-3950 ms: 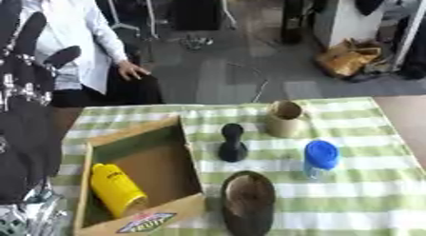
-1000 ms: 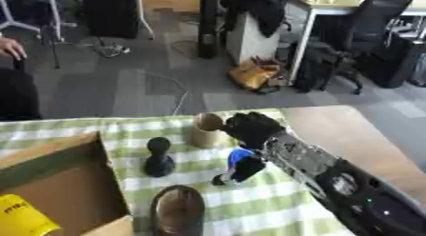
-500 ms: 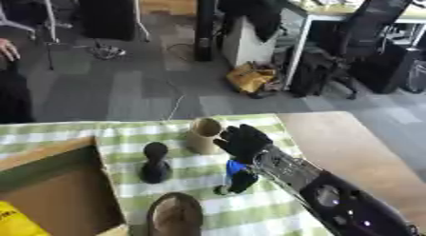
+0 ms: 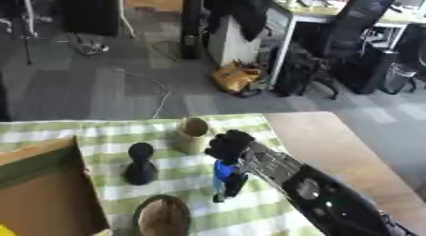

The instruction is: Pick up objects on the table and place them in the box.

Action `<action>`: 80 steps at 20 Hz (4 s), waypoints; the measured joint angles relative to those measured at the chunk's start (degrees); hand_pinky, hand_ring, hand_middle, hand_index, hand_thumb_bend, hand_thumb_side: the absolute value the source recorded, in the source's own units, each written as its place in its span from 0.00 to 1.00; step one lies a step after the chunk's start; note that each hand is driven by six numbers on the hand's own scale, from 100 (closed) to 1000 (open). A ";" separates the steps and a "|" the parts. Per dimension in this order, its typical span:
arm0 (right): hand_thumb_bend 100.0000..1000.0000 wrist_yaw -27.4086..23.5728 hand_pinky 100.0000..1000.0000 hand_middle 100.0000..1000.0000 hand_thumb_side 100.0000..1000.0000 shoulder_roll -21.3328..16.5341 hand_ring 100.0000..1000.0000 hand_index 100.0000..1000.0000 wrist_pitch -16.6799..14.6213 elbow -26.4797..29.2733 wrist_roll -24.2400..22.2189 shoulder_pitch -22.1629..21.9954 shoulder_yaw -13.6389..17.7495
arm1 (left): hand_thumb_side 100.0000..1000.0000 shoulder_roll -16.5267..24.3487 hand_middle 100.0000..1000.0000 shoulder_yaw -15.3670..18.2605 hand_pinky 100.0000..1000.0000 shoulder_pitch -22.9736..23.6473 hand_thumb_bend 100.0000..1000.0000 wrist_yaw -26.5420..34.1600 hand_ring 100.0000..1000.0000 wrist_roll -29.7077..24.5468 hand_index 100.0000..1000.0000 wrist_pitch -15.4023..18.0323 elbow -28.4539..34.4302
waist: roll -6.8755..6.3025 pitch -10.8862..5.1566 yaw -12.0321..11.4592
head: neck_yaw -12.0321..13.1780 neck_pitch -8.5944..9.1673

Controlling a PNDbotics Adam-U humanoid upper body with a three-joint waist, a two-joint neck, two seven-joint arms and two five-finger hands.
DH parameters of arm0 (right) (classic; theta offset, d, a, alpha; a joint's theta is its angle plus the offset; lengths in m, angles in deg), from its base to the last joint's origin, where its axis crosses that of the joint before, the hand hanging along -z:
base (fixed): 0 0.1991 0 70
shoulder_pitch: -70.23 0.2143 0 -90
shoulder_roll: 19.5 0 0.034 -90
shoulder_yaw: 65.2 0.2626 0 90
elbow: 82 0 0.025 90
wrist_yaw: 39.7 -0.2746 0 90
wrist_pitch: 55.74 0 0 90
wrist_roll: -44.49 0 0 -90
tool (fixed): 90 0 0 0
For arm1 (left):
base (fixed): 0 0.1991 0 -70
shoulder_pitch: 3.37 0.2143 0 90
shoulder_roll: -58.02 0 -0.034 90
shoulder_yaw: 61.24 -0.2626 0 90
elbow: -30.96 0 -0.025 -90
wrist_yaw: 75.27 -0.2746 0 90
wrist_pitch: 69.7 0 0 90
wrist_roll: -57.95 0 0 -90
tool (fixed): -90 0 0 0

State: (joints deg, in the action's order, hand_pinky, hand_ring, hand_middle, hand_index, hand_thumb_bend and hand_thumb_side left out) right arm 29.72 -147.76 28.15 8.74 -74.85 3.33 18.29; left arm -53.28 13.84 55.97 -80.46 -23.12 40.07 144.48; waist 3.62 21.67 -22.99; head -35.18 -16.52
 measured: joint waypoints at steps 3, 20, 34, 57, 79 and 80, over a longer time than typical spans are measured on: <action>0.64 -0.86 0.84 0.91 0.77 -0.02 0.97 0.97 0.23 -0.16 1.66 -0.22 0.18 | 1.00 0.01 0.98 0.00 0.76 0.00 0.10 0.19 1.00 -0.01 0.79 -0.01 0.00 | -0.01 0.16 0.11 | -0.20 0.00; 0.65 -4.88 0.83 0.91 0.83 -1.51 0.97 0.98 3.54 -1.62 9.54 -2.02 1.76 | 1.00 0.01 0.98 -0.01 0.76 -0.51 0.10 0.51 1.00 -0.53 0.80 -0.55 0.00 | -1.20 0.60 0.86 | 1.52 1.64; 0.69 -10.56 0.73 0.87 0.69 -1.97 0.93 0.91 4.21 -3.54 13.63 -3.48 2.31 | 1.00 0.01 0.99 -0.07 0.76 -1.09 0.09 1.02 1.00 -1.02 0.80 -1.02 0.00 | -1.71 1.36 0.91 | 1.75 3.11; 0.28 -14.72 0.16 0.48 0.34 -1.41 0.48 0.54 5.94 -3.48 24.33 -4.19 2.74 | 1.00 0.01 0.97 -0.39 0.76 -1.37 0.09 1.40 1.00 -1.39 0.79 -1.01 0.00 | -1.23 2.01 0.66 | 2.34 3.83; 0.25 -8.78 0.00 0.38 0.25 -0.93 0.26 0.46 11.63 -2.22 50.95 -3.11 2.25 | 1.00 0.01 0.97 -0.75 0.75 -1.48 0.09 2.37 1.00 -2.38 0.79 -1.14 0.00 | -0.89 2.59 -0.02 | 0.68 4.11; 0.25 -8.78 0.00 0.38 0.25 -0.97 0.26 0.46 11.72 -1.98 51.54 -2.99 2.26 | 1.00 0.01 0.97 -0.75 0.75 -1.49 0.09 2.41 1.00 -2.39 0.79 -1.15 0.00 | -0.94 2.59 0.02 | 0.56 4.11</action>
State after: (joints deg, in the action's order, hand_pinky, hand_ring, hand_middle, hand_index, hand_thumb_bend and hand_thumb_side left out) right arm 20.94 -148.73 39.87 6.77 -23.31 0.35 20.55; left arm -53.27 13.08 54.48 -78.05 -25.51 38.91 144.48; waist 2.68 24.26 -22.97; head -34.62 -12.41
